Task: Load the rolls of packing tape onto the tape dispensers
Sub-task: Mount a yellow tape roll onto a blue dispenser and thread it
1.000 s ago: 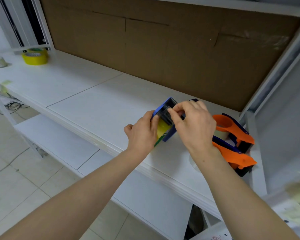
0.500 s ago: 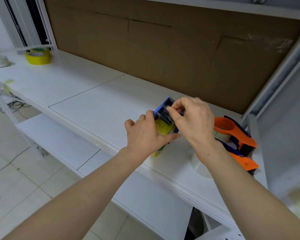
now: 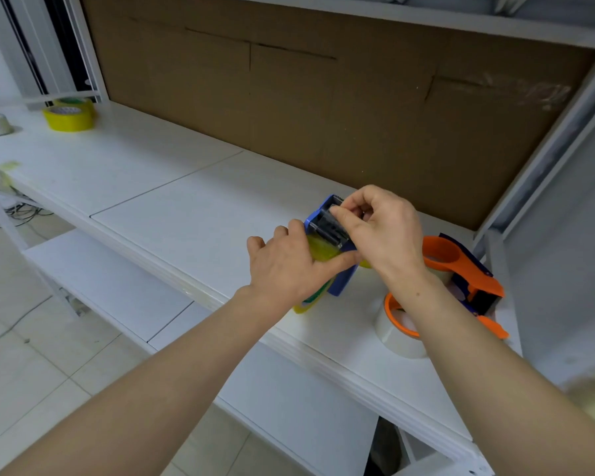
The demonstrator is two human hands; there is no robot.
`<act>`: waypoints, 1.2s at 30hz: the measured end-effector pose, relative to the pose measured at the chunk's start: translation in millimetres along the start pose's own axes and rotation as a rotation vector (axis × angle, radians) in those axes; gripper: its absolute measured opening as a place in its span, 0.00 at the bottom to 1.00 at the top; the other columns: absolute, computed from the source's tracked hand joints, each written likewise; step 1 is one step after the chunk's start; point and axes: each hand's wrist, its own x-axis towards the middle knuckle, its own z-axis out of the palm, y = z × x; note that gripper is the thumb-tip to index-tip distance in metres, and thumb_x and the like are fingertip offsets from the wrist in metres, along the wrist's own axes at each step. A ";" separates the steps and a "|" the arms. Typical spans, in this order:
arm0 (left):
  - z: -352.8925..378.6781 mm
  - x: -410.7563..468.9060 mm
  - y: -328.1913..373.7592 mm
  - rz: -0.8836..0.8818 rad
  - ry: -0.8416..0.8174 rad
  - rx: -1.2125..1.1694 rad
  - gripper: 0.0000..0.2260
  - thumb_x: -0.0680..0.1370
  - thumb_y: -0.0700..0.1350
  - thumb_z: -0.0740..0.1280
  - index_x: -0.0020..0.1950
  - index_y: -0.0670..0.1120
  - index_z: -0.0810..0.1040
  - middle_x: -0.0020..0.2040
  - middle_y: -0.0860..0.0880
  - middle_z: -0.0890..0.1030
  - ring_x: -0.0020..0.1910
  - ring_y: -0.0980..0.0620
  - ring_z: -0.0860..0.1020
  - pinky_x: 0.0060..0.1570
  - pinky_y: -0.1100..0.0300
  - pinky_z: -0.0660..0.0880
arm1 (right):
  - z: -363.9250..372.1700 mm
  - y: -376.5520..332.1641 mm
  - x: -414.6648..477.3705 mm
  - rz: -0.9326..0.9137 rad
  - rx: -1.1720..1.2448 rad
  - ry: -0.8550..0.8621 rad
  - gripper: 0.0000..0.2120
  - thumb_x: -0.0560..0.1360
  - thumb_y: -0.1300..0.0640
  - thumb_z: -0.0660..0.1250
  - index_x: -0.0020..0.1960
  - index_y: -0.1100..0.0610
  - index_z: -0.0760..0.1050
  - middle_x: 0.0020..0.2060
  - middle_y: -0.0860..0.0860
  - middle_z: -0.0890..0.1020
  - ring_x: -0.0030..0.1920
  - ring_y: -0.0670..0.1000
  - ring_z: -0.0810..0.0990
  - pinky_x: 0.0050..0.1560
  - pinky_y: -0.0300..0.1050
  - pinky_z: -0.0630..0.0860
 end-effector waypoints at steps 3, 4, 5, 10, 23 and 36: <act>-3.6 4.6 1.2 0.013 0.008 -0.050 0.32 0.67 0.74 0.56 0.51 0.46 0.69 0.47 0.49 0.73 0.46 0.49 0.72 0.52 0.54 0.63 | 1.2 -0.5 2.2 -0.004 0.009 -0.029 0.06 0.72 0.49 0.69 0.42 0.52 0.77 0.30 0.40 0.72 0.37 0.46 0.73 0.37 0.44 0.71; -3.6 4.9 0.7 0.030 0.020 -0.099 0.30 0.68 0.73 0.57 0.51 0.46 0.70 0.47 0.49 0.74 0.45 0.50 0.73 0.52 0.56 0.66 | 1.0 -0.3 3.4 -0.006 0.016 -0.033 0.06 0.72 0.49 0.70 0.42 0.52 0.77 0.30 0.40 0.72 0.37 0.46 0.74 0.38 0.45 0.72; -2.9 4.9 0.2 0.043 0.034 -0.168 0.29 0.68 0.72 0.59 0.51 0.46 0.70 0.48 0.49 0.75 0.45 0.49 0.74 0.52 0.56 0.70 | 0.8 -0.2 4.8 -0.005 0.025 -0.032 0.07 0.72 0.49 0.70 0.41 0.52 0.77 0.31 0.41 0.73 0.37 0.46 0.74 0.38 0.46 0.74; -0.7 4.9 1.0 0.074 0.090 -0.323 0.27 0.70 0.69 0.61 0.58 0.49 0.72 0.52 0.50 0.78 0.46 0.50 0.78 0.45 0.53 0.78 | -0.5 0.6 7.7 -0.013 0.003 -0.029 0.07 0.72 0.48 0.69 0.40 0.50 0.76 0.32 0.43 0.75 0.36 0.46 0.74 0.38 0.45 0.73; -10.5 17.6 -2.3 0.128 0.042 -0.328 0.24 0.69 0.66 0.67 0.50 0.46 0.77 0.43 0.48 0.81 0.41 0.49 0.77 0.40 0.55 0.75 | -8.5 5.8 21.5 0.013 -0.148 -0.036 0.09 0.74 0.46 0.66 0.46 0.52 0.77 0.41 0.48 0.80 0.44 0.50 0.77 0.39 0.42 0.68; -15.5 17.2 -4.4 0.160 0.031 -0.277 0.24 0.69 0.65 0.66 0.50 0.46 0.76 0.43 0.48 0.81 0.40 0.49 0.78 0.39 0.54 0.77 | -11.1 -0.3 28.0 -0.001 -0.161 -0.055 0.10 0.74 0.45 0.67 0.46 0.52 0.78 0.40 0.49 0.80 0.45 0.53 0.78 0.42 0.45 0.72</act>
